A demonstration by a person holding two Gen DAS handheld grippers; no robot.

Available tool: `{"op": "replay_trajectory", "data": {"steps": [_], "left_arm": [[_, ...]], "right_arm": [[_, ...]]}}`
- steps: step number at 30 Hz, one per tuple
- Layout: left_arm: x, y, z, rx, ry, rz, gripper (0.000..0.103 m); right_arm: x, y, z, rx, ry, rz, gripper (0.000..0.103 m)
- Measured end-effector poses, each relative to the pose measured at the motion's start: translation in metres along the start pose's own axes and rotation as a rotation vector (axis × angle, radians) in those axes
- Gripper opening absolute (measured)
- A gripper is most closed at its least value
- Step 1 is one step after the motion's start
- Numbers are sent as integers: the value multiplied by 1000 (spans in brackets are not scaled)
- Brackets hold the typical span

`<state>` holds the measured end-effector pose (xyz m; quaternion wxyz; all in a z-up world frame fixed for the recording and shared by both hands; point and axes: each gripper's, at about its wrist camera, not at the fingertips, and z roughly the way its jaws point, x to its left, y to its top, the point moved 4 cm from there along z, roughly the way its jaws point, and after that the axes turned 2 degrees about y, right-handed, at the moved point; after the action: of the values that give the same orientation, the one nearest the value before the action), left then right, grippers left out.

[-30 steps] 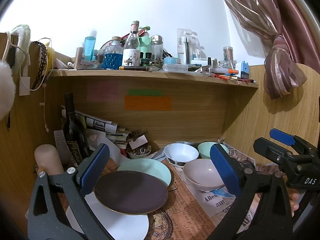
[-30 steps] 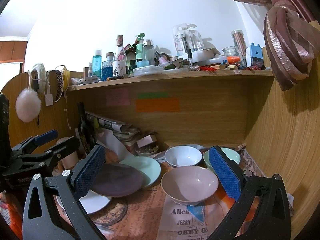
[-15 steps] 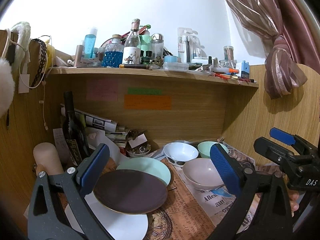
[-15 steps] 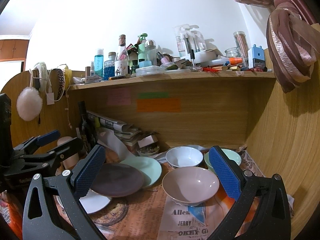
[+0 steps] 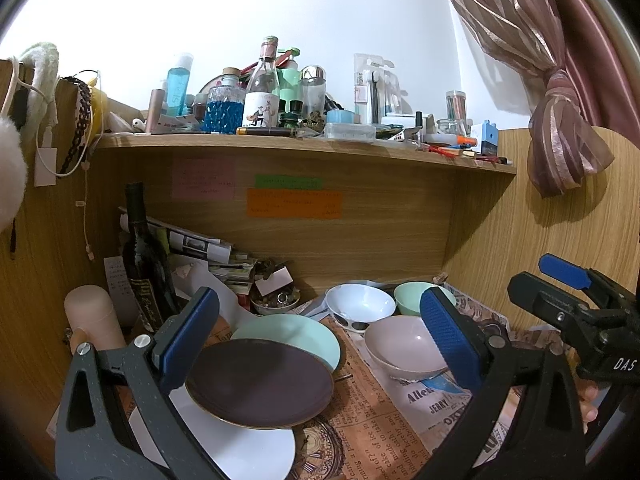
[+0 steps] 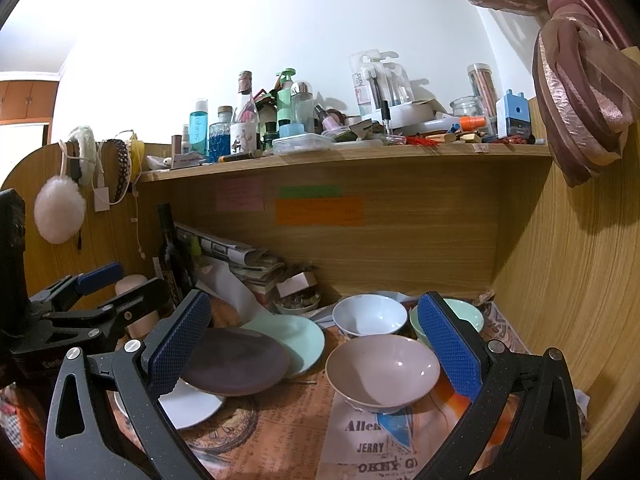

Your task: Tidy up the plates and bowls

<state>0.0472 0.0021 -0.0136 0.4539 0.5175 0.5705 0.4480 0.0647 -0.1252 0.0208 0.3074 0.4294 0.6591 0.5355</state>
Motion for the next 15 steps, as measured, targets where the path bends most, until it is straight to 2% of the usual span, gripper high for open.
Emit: {"op": "replay_trajectory", "data": {"steps": [15], "left_arm": [[2, -1, 6, 10, -4, 6, 102]], "right_arm": [[1, 0, 8, 11, 8, 4, 103]]}}
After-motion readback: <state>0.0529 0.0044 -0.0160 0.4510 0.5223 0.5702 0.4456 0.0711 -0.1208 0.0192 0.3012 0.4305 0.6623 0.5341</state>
